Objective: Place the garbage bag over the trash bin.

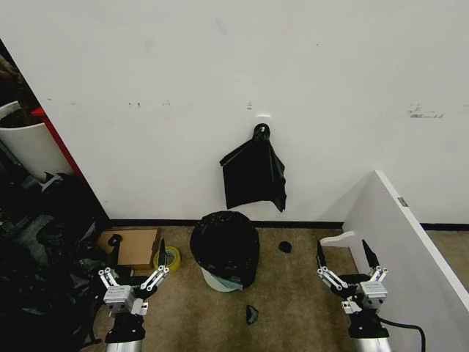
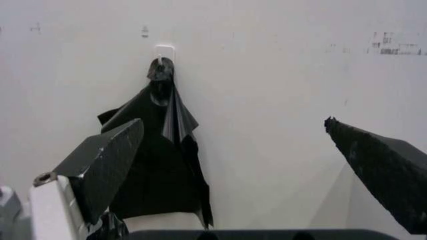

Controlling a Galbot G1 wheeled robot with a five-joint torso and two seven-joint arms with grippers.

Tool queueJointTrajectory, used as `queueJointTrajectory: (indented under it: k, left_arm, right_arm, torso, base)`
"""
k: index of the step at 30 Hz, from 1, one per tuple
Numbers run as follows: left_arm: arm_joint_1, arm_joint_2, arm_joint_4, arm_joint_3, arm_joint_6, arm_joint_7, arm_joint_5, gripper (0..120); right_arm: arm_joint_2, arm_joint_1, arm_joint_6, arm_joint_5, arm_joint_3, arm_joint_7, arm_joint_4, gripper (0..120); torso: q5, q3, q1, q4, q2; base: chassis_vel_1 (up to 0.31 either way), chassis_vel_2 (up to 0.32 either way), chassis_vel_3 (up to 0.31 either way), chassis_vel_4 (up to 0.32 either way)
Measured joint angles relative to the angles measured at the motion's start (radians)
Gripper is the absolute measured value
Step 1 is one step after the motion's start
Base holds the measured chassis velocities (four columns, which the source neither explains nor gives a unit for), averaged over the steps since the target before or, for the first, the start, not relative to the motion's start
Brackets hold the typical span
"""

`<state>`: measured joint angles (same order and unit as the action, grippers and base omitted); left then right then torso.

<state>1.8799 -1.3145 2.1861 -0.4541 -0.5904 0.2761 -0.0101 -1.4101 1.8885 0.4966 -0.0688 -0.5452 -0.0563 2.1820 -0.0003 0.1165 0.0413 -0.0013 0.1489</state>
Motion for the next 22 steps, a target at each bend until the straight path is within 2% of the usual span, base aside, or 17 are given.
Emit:
queueJointTrajectory:
  k: [22]
  left_arm:
    - [-0.009,0.002,-0.002,0.007,0.004,-0.001,-0.005,100]
  right_arm:
    - [0.002,-0.001,-0.008,-0.005,0.002,-0.002,0.001,100]
  torso:
    - [-0.0001,0.0,0.0,0.0001,0.0]
  base:
    - [0.0,0.0,0.0,0.0]
